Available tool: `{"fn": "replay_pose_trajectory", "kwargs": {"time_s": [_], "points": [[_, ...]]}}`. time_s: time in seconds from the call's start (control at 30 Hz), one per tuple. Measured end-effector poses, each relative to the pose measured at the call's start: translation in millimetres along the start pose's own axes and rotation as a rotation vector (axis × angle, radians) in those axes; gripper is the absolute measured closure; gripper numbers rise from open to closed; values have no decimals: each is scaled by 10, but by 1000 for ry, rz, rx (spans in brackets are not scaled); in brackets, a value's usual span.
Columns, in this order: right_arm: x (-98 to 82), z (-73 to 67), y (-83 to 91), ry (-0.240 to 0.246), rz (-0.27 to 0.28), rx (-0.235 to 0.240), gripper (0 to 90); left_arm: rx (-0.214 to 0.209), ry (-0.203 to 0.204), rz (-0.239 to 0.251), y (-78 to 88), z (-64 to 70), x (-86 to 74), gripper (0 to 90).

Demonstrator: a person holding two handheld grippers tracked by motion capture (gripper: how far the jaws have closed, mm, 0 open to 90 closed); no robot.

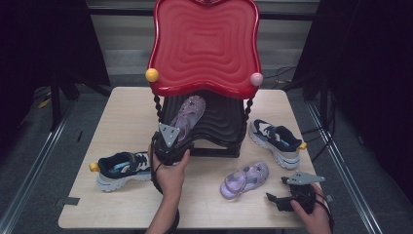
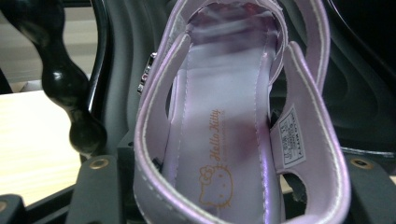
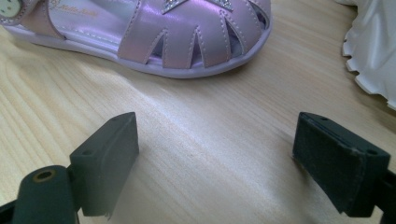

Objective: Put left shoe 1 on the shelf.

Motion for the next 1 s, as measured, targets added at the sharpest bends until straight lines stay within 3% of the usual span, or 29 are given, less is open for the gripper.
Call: {"fn": "replay_pose_trajectory", "kwargs": {"time_s": [0.63,1.0], "points": [[1,-1,-1,-1,1,3,139,37,45,46,-156,53,127,367],[0,1,0,0,0,1,139,65,72,46,-254,78,154,367]]}}
Point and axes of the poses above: each handheld gripper's, and its own axes: y roughly backward along the jaws, x roughly out of its top, z roughly to its right, the point moved 8 cm from there along -y, roughly forward along the jaws, and after that the axes turned 11 degrees about -y, right-handed, at the moved point
